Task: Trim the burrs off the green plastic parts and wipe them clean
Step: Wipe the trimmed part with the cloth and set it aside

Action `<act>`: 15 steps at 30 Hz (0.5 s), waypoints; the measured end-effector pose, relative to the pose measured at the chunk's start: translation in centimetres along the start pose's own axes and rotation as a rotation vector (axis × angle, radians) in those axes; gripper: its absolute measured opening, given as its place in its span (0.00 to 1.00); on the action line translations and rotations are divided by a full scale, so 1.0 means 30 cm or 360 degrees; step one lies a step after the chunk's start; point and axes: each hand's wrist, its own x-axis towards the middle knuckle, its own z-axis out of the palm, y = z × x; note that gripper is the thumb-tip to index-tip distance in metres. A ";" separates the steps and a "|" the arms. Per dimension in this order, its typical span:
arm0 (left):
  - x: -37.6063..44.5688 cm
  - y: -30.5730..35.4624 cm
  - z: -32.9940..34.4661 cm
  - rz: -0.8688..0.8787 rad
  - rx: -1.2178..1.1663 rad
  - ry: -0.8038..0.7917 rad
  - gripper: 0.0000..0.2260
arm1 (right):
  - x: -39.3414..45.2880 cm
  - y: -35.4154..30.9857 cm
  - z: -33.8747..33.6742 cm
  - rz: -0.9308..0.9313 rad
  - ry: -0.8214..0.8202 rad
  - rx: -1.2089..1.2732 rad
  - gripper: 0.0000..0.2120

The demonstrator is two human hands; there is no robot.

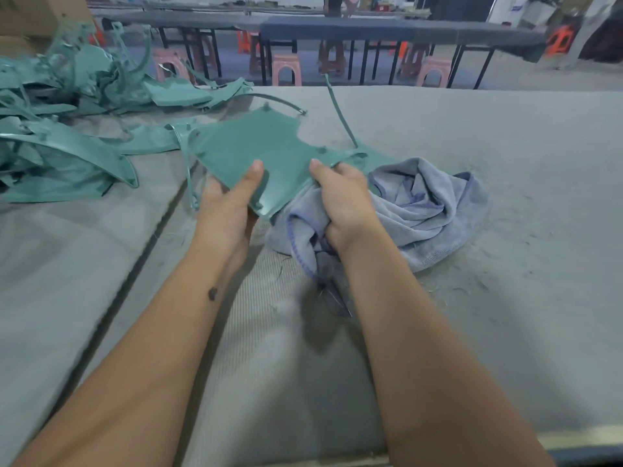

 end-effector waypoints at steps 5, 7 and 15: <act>0.018 0.021 -0.035 0.0119 0.0001 -0.0035 0.23 | -0.003 -0.002 -0.013 0.0076 -0.0251 0.0074 0.13; 0.022 0.032 -0.047 0.0093 0.0057 -0.0101 0.23 | -0.017 -0.024 -0.030 0.0127 -0.0285 0.0116 0.03; 0.023 0.051 -0.091 0.0063 0.0158 -0.0301 0.22 | -0.035 -0.063 -0.088 0.0484 -0.0266 0.0191 0.07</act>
